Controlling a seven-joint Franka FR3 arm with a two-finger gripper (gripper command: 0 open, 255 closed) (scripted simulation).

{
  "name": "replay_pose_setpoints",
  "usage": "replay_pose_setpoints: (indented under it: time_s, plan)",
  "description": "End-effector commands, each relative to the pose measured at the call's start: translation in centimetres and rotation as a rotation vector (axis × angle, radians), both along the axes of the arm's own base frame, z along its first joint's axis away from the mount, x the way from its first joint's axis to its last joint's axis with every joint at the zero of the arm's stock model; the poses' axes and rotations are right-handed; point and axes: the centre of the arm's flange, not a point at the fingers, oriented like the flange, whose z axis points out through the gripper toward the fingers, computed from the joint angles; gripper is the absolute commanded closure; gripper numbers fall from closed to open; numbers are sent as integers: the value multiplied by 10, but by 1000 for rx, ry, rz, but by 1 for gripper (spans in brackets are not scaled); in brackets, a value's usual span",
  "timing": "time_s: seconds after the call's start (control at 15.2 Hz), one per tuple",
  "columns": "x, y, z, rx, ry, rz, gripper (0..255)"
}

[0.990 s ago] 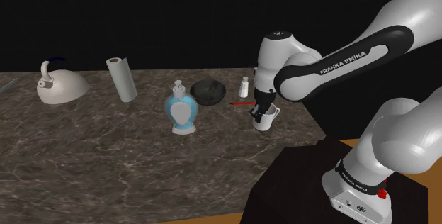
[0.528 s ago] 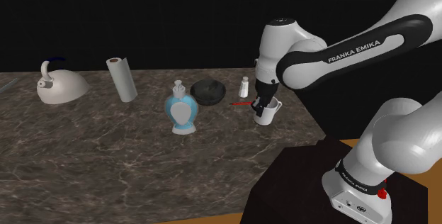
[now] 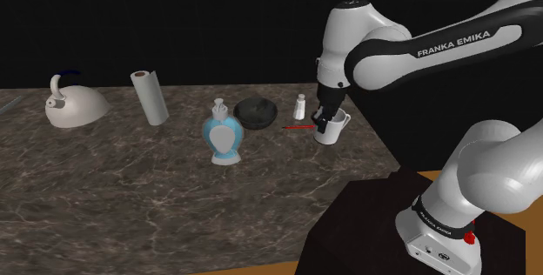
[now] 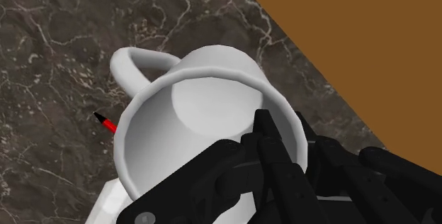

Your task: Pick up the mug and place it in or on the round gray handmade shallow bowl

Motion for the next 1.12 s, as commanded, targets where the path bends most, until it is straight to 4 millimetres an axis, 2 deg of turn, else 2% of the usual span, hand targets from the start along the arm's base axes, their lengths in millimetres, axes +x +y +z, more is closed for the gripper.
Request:
replay_pose_setpoints:
  time_s: [0.0, 0.73, 1.06]
  plan:
    - [0, 0, 12, 0, 0, 0, 255]
    - [0, 0, 68, 0, 0, 0, 255]
    - [65, 9, 73, 0, 0, 0, 255]
